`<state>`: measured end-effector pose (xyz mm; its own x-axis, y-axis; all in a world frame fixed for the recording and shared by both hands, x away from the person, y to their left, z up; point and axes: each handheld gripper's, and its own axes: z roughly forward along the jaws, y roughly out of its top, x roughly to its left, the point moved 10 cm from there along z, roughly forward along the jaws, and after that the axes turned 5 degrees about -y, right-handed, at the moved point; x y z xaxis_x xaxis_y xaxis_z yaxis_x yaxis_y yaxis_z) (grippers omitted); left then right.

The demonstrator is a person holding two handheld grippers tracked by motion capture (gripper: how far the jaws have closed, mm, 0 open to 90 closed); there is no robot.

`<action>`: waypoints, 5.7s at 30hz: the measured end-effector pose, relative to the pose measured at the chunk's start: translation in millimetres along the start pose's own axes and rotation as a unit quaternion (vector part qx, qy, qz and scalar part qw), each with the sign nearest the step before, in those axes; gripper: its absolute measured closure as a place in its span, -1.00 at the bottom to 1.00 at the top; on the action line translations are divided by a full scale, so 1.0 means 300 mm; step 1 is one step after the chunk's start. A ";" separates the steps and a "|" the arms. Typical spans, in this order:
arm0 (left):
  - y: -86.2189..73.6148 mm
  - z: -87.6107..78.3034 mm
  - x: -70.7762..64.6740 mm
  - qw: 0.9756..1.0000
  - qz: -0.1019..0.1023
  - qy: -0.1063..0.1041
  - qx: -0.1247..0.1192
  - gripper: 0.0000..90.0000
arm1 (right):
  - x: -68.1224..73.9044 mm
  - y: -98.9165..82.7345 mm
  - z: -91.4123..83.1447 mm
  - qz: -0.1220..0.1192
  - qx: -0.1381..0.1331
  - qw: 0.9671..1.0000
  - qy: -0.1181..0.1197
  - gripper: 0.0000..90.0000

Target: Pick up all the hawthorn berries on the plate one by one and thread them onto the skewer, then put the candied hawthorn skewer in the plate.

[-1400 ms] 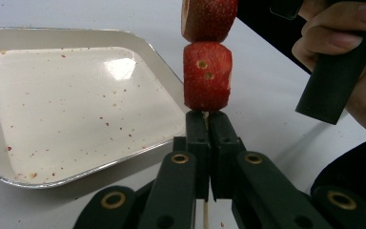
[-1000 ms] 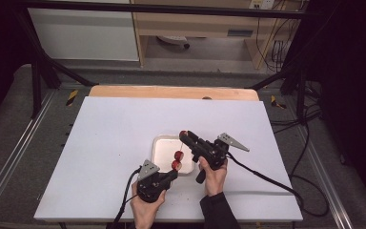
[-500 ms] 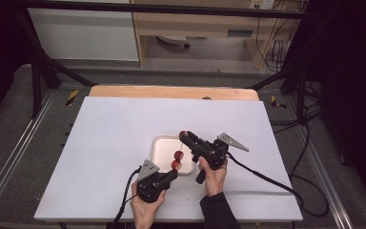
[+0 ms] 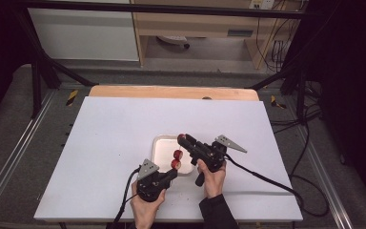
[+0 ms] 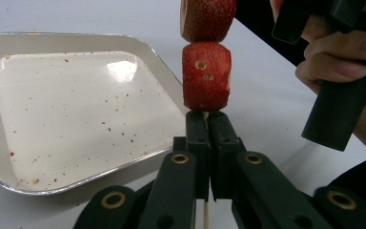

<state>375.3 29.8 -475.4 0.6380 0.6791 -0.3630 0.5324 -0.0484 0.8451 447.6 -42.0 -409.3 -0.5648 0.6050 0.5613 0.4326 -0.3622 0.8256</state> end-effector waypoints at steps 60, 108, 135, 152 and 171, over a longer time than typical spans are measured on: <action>0.043 -0.110 0.132 0.996 0.068 0.026 0.055 0.96 | -0.301 -0.128 -0.269 -0.216 0.259 0.936 -0.100 -0.97; 0.106 0.074 0.220 0.977 0.083 0.067 0.186 0.96 | -0.411 -0.168 -0.423 -0.210 0.274 0.929 -0.134 -0.97; 0.022 0.129 0.263 0.963 0.074 0.108 0.237 0.95 | -0.416 -0.177 -0.419 -0.211 0.279 0.927 -0.136 -0.97; 0.051 0.086 0.254 0.964 0.103 0.099 0.225 0.41 | -0.416 -0.174 -0.419 -0.208 0.277 0.928 -0.138 -0.97; 0.068 -0.092 0.261 0.966 0.139 0.044 0.211 -0.66 | -0.415 -0.169 -0.419 -0.202 0.274 0.930 -0.139 -0.98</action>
<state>420.7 102.2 -475.7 0.7489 0.6559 -0.0945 0.5390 -0.5200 0.6627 407.7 -188.0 -513.9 -0.5884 0.8007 0.1128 0.5614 0.3042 0.7696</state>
